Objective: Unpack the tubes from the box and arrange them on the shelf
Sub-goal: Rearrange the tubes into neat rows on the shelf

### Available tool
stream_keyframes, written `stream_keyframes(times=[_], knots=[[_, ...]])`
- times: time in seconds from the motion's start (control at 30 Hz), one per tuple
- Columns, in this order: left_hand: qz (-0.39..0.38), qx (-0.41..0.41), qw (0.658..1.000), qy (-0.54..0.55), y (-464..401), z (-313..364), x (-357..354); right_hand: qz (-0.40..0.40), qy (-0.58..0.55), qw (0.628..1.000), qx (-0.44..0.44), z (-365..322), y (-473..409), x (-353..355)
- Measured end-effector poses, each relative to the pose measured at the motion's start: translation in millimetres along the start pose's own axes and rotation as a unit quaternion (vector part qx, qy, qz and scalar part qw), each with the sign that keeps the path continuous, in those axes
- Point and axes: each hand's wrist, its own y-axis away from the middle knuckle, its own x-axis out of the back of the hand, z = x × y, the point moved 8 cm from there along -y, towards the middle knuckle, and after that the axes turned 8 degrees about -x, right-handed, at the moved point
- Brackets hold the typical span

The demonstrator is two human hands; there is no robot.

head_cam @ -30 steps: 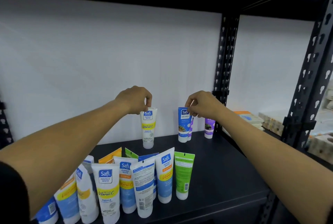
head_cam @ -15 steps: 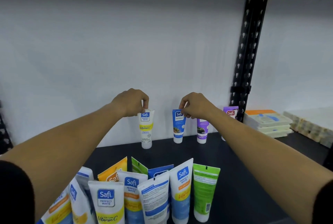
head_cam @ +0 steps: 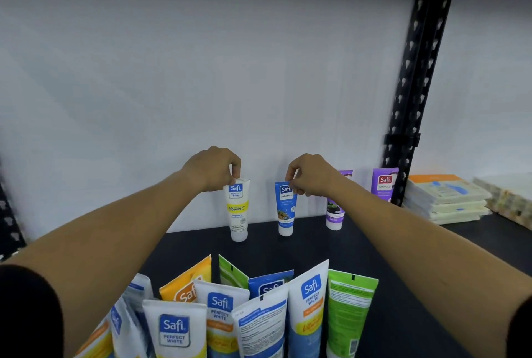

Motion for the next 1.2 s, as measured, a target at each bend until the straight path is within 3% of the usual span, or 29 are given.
stream_keyframes(times=[0.63, 0.9, 1.2], knots=[[-0.011, 0.000, 0.997, 0.073, -5, -6, -19, 0.014, -0.018, 1.000, -0.002, 9, 0, -7], [-0.009, -0.026, 0.991, 0.127, 3, -9, -30, 0.087, -0.163, 0.983, -0.005, 41, 34, -42], [-0.004, -0.052, 0.995, 0.084, -1, -3, -33, 0.095, -0.247, 0.964, 0.032, 50, 44, -87]])
